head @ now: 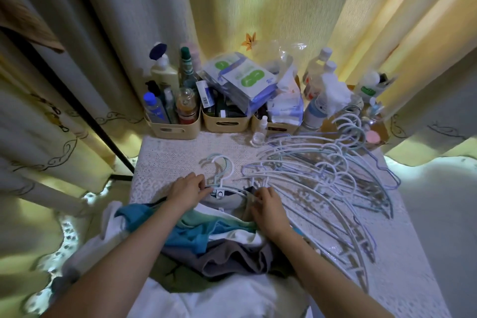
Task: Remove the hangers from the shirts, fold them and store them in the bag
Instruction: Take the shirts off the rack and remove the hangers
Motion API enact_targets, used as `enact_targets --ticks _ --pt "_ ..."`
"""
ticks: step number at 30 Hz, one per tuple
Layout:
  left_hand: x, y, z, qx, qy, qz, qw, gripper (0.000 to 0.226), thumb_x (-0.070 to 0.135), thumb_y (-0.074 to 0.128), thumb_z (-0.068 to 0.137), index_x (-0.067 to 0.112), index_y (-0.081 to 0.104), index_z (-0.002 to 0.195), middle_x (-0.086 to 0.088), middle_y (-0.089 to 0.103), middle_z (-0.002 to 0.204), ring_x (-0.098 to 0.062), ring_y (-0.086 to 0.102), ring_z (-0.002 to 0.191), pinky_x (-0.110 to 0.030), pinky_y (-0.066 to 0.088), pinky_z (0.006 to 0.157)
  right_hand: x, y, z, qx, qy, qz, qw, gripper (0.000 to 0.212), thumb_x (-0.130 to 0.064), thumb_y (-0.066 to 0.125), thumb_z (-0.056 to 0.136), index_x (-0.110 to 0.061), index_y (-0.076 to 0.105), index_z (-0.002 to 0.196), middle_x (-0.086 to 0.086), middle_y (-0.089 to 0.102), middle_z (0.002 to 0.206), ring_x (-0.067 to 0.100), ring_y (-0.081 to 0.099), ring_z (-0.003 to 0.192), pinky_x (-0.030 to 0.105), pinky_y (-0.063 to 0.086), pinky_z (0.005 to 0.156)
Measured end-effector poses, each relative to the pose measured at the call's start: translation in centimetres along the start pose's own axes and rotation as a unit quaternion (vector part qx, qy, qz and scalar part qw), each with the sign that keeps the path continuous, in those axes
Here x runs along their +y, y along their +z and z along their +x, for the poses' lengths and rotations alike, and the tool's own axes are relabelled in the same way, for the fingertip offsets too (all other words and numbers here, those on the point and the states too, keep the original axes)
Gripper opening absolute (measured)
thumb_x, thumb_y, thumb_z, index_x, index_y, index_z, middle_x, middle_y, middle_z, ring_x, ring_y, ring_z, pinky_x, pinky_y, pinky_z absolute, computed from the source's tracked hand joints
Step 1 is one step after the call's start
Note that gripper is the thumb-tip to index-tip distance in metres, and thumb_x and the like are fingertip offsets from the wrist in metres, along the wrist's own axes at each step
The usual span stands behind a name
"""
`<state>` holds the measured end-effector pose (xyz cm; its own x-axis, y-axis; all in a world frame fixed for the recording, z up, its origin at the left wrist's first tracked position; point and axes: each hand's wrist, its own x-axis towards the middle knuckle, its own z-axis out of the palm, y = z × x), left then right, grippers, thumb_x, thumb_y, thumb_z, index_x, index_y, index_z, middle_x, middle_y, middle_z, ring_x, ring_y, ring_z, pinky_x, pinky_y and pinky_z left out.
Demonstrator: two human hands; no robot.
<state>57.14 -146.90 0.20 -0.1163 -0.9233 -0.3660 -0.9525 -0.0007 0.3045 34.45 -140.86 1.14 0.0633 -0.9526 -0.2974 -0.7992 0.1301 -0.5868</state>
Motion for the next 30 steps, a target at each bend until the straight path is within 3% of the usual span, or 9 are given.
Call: enact_targets --ticks 3,8,13,18,20,23,26,28,30 --pt "-0.2 -1.2 -0.3 0.019 0.028 -0.060 0.998 0.036 0.044 0.061 0.087 0.022 0.043 0.066 0.004 0.049 0.073 -0.018 0.050 0.072 -0.029 0.035 0.062 0.0 -0.1 0.5 -0.002 0.054 -0.035 0.998 0.038 -0.034 0.052 0.094 -0.019 0.049 0.128 0.011 0.046 0.121 0.030 0.039 0.117 0.035 0.037 0.094" --pt "-0.2 -0.4 -1.7 0.069 0.062 -0.010 0.996 0.023 0.033 0.068 0.085 0.018 0.051 0.082 -0.001 0.054 0.095 -0.020 0.051 0.091 -0.030 0.040 0.071 -0.8 0.3 0.6 0.001 0.116 -0.054 0.992 0.043 -0.052 0.052 0.090 -0.022 0.049 0.121 0.006 0.050 0.122 0.030 0.039 0.119 0.039 0.040 0.091" --pt "0.0 1.2 -2.7 0.153 0.077 0.022 0.985 0.018 0.030 0.061 0.090 0.014 0.053 0.087 -0.001 0.053 0.093 -0.022 0.050 0.081 -0.027 0.030 0.065 -1.3 0.6 -0.1 0.031 0.124 -0.022 0.992 0.028 -0.038 0.051 0.090 -0.022 0.048 0.113 0.006 0.046 0.118 0.030 0.051 0.106 0.045 0.043 0.092" --pt "0.5 0.7 -2.9 0.114 0.068 -0.004 0.991 0.020 0.035 0.051 0.096 0.015 0.047 0.095 0.002 0.050 0.079 -0.026 0.055 0.070 -0.034 0.034 0.054 -1.2 0.6 -0.5 0.041 0.117 -0.004 0.992 0.019 -0.031 0.050 0.091 -0.017 0.052 0.104 0.008 0.049 0.108 0.032 0.055 0.090 0.035 0.044 0.074" --pt "0.7 0.4 -3.0 0.087 0.106 -0.042 0.990 0.018 0.039 0.053 0.094 0.022 0.048 0.096 0.006 0.055 0.082 -0.020 0.058 0.076 -0.034 0.041 0.060 -1.1 0.4 -0.6 0.045 0.109 0.008 0.993 0.016 -0.029 0.049 0.092 -0.016 0.053 0.100 0.007 0.049 0.103 0.031 0.055 0.086 0.033 0.042 0.068" --pt "1.7 -0.5 -3.3 0.048 0.115 -0.091 0.988 0.027 0.054 0.060 0.084 0.028 0.052 0.087 0.009 0.058 0.080 -0.012 0.055 0.076 -0.031 0.042 0.067 -1.2 0.2 -0.9 0.051 0.103 0.032 0.993 0.012 -0.028 0.050 0.091 -0.019 0.047 0.085 0.003 0.047 0.089 0.028 0.052 0.077 0.033 0.038 0.063" --pt "3.0 -0.9 -3.4 0.077 0.107 -0.040 0.990 0.034 0.066 0.056 0.080 0.032 0.059 0.072 0.007 0.050 0.061 -0.018 0.054 0.073 -0.029 0.030 0.068 -1.4 0.1 -1.0 0.047 0.119 0.065 0.990 0.025 -0.027 0.051 0.090 -0.023 0.039 0.069 0.003 0.046 0.072 0.024 0.047 0.067 0.032 0.033 0.058" --pt "3.5 -0.9 -3.6 0.108 0.109 -0.021 0.988 0.043 0.058 0.052 0.087 0.027 0.056 0.058 0.006 0.044 0.057 -0.022 0.055 0.074 -0.030 0.026 0.066 -1.0 -0.1 -0.9 0.028 0.145 0.093 0.985 0.029 -0.024 0.052 0.091 -0.021 0.039 0.066 0.001 0.045 0.063 0.023 0.047 0.065 0.031 0.034 0.059" --pt "3.1 -1.2 -3.7 0.121 0.088 -0.029 0.988 0.042 0.048 0.051 0.092 0.026 0.055 0.057 0.006 0.047 0.065 -0.023 0.057 0.077 -0.031 0.029 0.065 -0.1 -0.6 -0.8 0.004 0.172 0.097 0.980 0.024 -0.024 0.055 0.092 -0.017 0.044 0.071 0.002 0.048 0.064 0.022 0.049 0.067 0.030 0.034 0.060"
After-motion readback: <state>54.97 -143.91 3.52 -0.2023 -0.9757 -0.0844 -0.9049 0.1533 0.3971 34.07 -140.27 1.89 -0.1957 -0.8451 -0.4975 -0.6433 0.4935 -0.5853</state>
